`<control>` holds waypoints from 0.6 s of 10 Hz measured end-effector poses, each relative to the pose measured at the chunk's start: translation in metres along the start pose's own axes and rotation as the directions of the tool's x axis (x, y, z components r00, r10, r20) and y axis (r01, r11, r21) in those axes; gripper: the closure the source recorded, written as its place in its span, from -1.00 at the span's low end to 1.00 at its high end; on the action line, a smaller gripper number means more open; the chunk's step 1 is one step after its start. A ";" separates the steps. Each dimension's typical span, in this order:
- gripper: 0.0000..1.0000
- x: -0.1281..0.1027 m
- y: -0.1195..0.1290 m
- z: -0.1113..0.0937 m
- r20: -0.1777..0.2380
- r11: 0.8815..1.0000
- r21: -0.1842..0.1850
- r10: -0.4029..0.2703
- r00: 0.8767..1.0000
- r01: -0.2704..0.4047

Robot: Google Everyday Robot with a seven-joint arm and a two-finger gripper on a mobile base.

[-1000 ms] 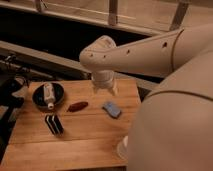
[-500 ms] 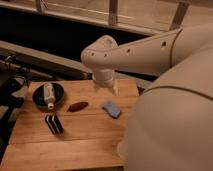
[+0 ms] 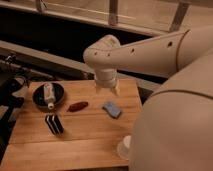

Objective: Place the ceramic cup over the eraser

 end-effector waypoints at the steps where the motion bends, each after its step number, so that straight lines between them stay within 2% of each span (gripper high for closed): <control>1: -0.30 0.002 -0.014 -0.002 -0.017 1.000 -0.001 0.016 1.000 -0.016; 2: -0.30 0.005 -0.029 -0.003 -0.033 0.999 0.001 0.032 0.999 -0.032; 4: -0.30 0.018 -0.083 -0.006 -0.081 0.996 0.011 0.088 0.993 -0.087; 6: -0.30 0.030 -0.127 -0.007 -0.138 0.986 0.013 0.168 0.976 -0.168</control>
